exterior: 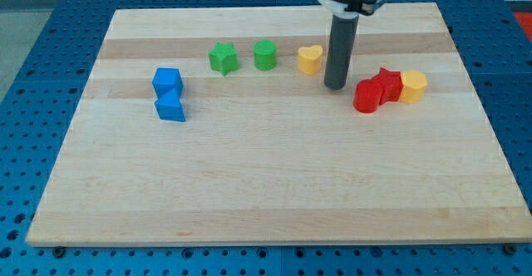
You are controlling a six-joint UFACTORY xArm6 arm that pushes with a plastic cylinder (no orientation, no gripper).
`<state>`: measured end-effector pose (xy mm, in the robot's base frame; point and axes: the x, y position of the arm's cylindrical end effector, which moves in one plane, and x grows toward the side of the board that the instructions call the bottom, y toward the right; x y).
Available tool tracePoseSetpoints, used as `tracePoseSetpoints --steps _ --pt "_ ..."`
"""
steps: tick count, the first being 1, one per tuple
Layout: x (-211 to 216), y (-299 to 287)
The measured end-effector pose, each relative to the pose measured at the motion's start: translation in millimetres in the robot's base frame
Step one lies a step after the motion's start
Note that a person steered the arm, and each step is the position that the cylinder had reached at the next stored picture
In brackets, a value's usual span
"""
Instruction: Move the blue cube and the blue triangle away from each other
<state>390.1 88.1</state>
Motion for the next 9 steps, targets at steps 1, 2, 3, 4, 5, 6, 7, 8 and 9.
tracePoseSetpoints --steps 1,2,3,4,5,6,7,8,9 --pt "6.0 -0.1" --pt "11.2 -26.6" --pt "18.8 -64.3" --pt "21.6 -102.2" --pt "23.4 -139.8" --pt "28.4 -175.6" --pt "33.3 -208.0" --pt "33.9 -222.5" --pt "34.8 -235.9"
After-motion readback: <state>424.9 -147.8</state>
